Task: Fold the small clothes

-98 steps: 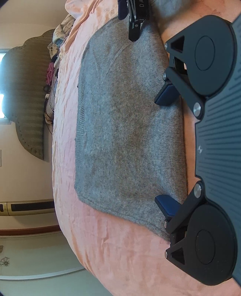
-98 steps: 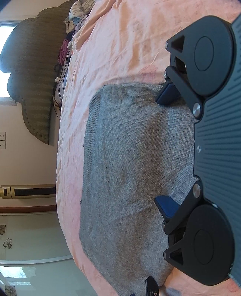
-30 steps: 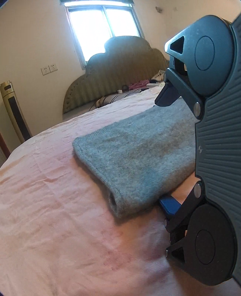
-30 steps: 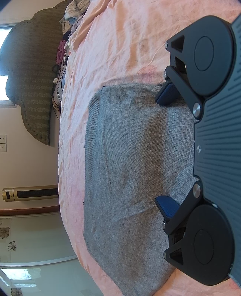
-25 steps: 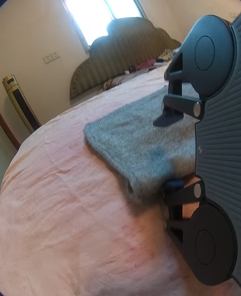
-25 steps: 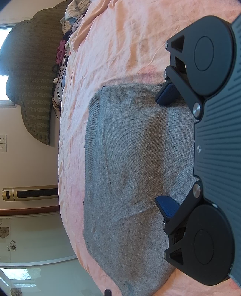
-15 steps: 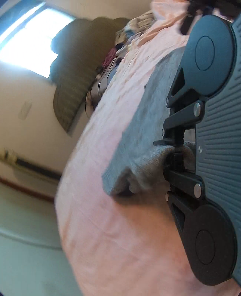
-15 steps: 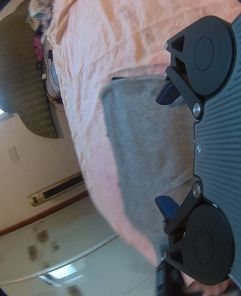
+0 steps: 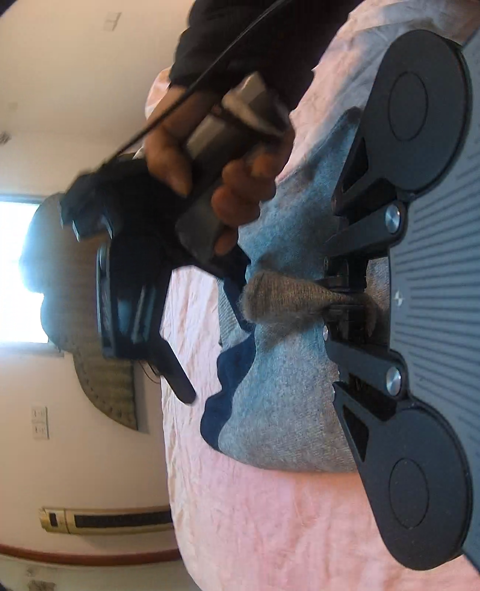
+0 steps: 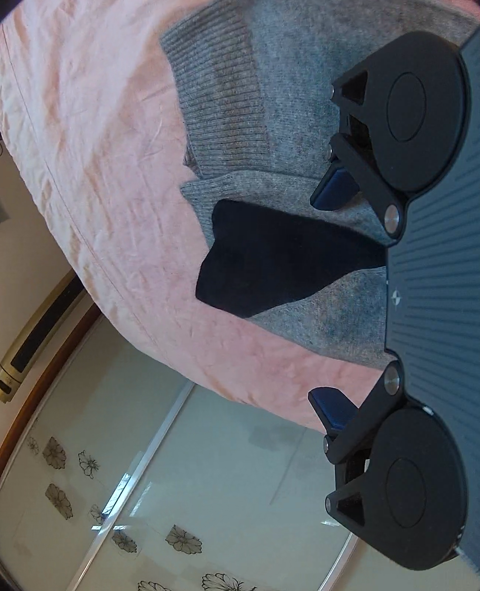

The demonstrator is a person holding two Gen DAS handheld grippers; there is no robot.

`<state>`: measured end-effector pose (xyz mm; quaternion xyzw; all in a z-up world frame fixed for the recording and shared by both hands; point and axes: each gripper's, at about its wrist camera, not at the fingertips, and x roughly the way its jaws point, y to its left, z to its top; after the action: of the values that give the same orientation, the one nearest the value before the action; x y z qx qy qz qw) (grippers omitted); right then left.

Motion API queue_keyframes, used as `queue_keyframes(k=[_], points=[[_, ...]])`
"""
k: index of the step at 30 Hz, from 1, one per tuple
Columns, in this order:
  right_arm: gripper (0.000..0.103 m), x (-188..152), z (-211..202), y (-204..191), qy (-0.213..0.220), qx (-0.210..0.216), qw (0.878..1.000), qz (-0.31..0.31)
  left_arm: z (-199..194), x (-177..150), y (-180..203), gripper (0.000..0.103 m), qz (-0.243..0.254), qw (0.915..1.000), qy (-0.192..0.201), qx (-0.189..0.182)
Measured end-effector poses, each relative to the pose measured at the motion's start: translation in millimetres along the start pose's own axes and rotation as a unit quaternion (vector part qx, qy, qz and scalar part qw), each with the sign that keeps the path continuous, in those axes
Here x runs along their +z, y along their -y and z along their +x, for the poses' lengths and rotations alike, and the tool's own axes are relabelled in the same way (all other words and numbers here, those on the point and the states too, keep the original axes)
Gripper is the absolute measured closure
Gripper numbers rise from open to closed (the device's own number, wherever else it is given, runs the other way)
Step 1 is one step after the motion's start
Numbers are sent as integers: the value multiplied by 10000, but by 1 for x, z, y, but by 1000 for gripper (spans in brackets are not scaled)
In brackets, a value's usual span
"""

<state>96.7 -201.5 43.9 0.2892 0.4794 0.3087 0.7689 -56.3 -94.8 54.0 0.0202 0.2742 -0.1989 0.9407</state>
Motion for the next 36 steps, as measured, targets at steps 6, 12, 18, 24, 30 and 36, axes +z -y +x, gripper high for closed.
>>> queue_keyframes(k=[6,12,18,24,30,36], points=[[5,1,-14,5,264,-135,9996,-32,-4,-5,-3,98,213,9997,72,90],[2,0,-16,22,183,-176,9996,154,-6,-5,1,98,217,9995,176,173],[19,12,18,5,-123,-80,9997,-204,-6,-6,12,98,482,9984,119,276],[88,12,1,-3,116,-520,9942,-934,-1,2,27,98,690,9974,129,140],[88,6,-80,38,578,-892,9908,-843,12,2,62,98,700,9941,-88,-820],[86,-16,-83,85,863,-953,9914,-254,31,-14,64,96,701,9899,-361,-1179]])
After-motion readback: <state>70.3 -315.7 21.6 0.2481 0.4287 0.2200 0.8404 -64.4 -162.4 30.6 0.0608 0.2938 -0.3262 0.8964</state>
